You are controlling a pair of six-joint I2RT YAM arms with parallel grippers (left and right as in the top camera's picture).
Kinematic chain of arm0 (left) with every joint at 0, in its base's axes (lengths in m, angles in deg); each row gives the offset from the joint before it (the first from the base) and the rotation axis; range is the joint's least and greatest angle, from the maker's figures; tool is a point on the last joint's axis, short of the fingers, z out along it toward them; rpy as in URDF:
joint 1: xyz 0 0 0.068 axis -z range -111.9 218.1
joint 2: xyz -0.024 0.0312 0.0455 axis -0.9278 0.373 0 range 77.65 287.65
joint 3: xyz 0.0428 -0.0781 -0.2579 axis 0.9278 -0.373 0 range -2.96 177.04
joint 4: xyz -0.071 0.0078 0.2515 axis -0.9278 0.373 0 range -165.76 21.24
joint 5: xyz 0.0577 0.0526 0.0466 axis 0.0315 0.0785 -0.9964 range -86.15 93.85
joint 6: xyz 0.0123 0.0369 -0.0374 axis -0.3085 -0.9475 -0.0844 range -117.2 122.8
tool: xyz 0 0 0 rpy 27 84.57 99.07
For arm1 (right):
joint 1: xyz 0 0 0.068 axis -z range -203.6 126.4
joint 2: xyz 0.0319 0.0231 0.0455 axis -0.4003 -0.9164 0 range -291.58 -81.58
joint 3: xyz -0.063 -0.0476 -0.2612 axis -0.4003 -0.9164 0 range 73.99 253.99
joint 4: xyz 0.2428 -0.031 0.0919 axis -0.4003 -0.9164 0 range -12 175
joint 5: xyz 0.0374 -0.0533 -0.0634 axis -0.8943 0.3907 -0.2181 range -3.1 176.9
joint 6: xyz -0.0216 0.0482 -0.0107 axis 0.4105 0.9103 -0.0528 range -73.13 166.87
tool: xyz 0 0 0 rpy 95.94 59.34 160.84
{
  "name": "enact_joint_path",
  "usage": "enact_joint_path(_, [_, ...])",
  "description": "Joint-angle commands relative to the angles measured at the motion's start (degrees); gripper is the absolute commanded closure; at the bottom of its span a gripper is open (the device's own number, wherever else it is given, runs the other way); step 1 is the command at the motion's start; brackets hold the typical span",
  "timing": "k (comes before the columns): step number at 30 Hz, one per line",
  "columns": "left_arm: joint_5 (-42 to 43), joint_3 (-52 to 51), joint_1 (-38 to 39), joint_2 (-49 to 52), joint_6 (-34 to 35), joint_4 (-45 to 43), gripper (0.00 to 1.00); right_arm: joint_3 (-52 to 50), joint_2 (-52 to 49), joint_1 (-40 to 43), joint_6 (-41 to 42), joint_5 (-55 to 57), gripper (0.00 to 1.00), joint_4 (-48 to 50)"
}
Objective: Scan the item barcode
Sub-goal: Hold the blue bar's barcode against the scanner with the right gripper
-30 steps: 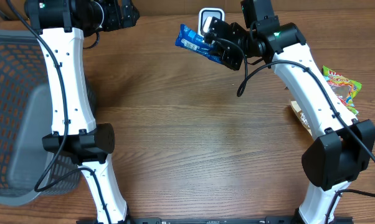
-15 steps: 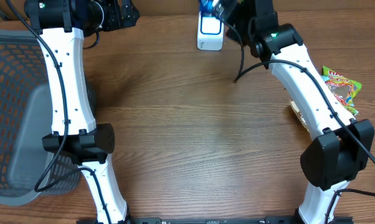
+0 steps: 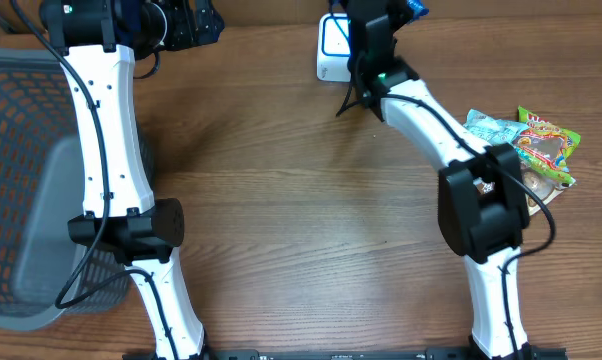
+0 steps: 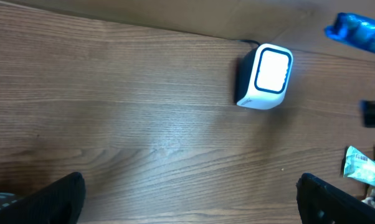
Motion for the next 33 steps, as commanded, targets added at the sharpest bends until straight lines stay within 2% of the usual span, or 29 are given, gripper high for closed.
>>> enact_joint_path(1, [0.39, 0.81, 0.07, -0.87, 0.33, -0.2, 0.0, 0.92, -2.6, -1.11, -4.24, 3.23, 0.96, 3.34])
enact_joint_path(11, [0.37, 0.81, 0.07, -0.87, 0.35, -0.22, 0.0, 0.85, -3.63, -4.74, -2.51, 1.11, 0.96, 5.14])
enact_joint_path(33, [0.39, 0.81, 0.09, -0.87, 0.35, -0.22, 0.0, 0.83, -8.46, -1.29, -2.47, -7.26, 0.96, 10.21])
